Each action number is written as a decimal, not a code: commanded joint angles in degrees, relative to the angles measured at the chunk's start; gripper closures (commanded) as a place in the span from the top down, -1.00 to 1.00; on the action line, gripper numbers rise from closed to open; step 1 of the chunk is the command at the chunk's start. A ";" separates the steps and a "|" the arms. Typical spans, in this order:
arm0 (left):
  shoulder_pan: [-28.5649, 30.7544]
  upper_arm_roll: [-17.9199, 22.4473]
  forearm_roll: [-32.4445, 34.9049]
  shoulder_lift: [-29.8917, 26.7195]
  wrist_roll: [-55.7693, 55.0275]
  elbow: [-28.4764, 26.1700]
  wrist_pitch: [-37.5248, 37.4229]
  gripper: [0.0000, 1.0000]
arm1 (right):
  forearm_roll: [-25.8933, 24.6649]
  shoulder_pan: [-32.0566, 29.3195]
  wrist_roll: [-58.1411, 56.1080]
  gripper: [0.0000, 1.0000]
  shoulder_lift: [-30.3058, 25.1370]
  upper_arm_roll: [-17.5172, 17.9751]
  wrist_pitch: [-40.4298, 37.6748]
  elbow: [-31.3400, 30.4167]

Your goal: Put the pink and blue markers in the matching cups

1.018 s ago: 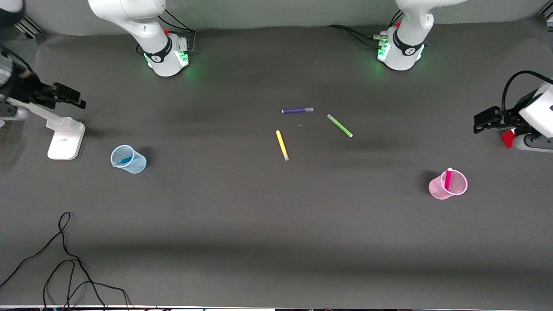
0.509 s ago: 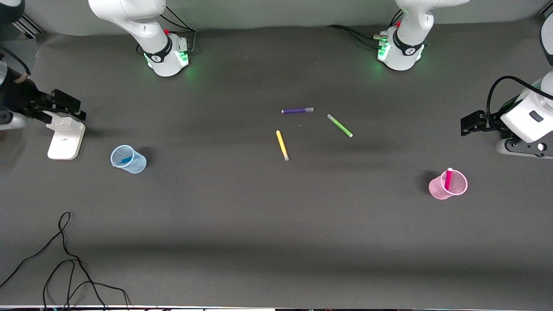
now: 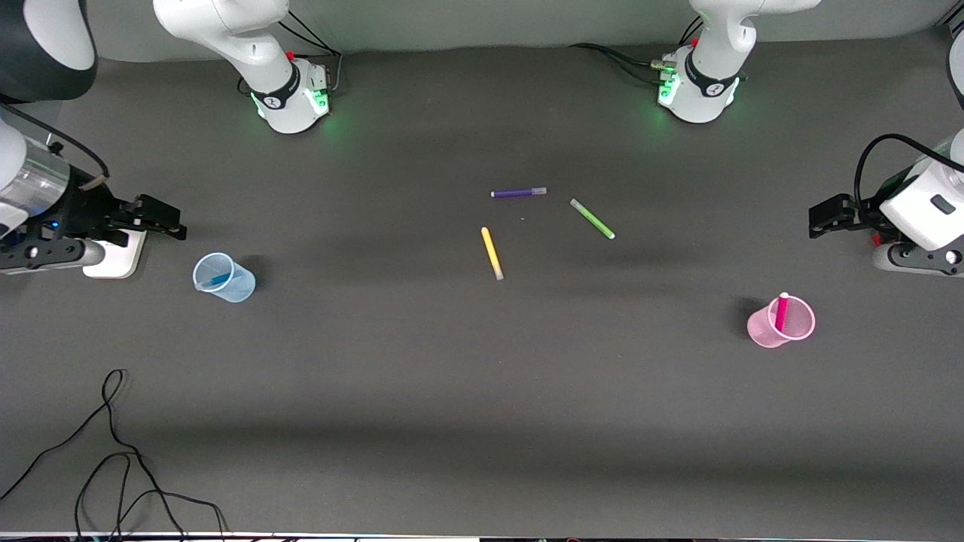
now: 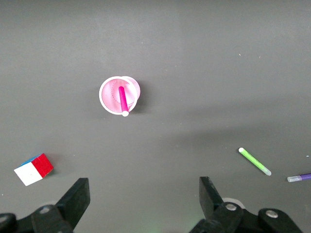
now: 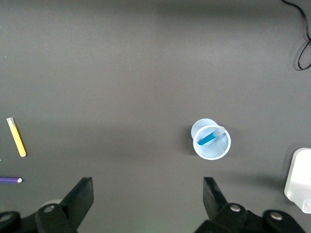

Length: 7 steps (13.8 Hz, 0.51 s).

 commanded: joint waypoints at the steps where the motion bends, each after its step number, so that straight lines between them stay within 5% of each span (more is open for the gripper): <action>1: -1.15 0.95 -0.25 -0.09 -0.48 0.97 -1.03 1.00 | -0.40 -3.20 0.32 0.99 -8.44 3.71 1.49 -7.42; 7: -1.06 0.95 -0.25 0.00 -0.83 0.97 -0.94 1.00 | -0.57 -2.85 0.41 0.99 -7.48 2.05 0.95 -5.67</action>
